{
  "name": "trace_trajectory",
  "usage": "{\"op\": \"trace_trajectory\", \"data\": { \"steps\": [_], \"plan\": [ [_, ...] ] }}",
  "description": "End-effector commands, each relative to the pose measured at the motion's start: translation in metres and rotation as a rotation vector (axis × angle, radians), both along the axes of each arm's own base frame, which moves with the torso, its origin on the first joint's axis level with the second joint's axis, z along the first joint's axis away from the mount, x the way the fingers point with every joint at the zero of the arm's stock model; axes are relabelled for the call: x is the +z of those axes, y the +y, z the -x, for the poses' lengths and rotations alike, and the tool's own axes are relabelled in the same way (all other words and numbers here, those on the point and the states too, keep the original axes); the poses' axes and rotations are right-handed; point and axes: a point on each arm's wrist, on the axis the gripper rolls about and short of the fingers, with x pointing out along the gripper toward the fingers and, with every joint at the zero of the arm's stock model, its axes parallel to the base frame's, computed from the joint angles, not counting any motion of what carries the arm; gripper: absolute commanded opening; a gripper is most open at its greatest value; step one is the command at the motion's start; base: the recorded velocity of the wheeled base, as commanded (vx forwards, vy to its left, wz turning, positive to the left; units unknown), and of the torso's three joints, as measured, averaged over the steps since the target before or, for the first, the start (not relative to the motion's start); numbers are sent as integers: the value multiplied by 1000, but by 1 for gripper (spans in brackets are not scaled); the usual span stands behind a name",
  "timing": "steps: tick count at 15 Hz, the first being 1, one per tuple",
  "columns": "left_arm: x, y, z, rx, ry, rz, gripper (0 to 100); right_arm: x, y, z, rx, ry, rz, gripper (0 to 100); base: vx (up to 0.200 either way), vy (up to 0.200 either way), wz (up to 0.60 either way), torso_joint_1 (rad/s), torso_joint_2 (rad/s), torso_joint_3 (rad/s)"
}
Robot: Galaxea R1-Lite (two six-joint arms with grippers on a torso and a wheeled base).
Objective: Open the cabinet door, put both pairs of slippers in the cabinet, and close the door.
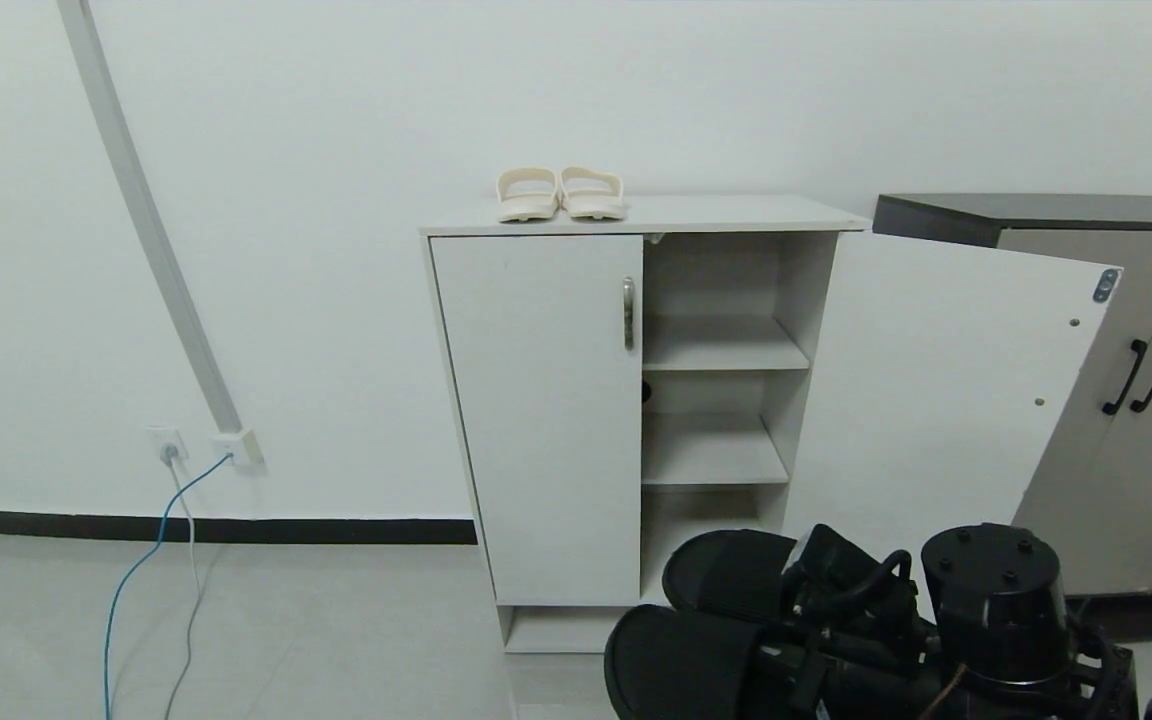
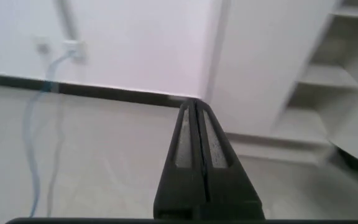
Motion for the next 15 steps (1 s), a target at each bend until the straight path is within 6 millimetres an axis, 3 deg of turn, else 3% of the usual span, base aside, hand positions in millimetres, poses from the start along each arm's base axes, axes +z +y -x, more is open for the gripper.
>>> {"op": "trace_trajectory", "data": {
  "steps": [1,7,9,10,11,15],
  "plan": [
    [-12,1,29,157,-199,-8,0,0,0,0,2,1,1,0,0,0,0,0,0,0],
    [-17,-7,28,-203,-177,-56,0,-1,1,1,6,1,3,0,0,0,0,0,0,0],
    [-17,-7,28,-188,-180,-26,0,0,1,1,4,0,2,0,0,0,0,0,0,0],
    [-17,-4,28,-54,-178,-39,0,0,1,1,2,-5,-2,0,0,0,0,0,0,0],
    [-17,-4,28,-42,-174,-66,0,0,1,0,1,-6,-3,0,0,0,0,0,0,0],
    [-18,-7,28,-206,-174,-81,0,0,1,1,1,-5,-1,0,0,0,0,0,0,0]
  ]
}}
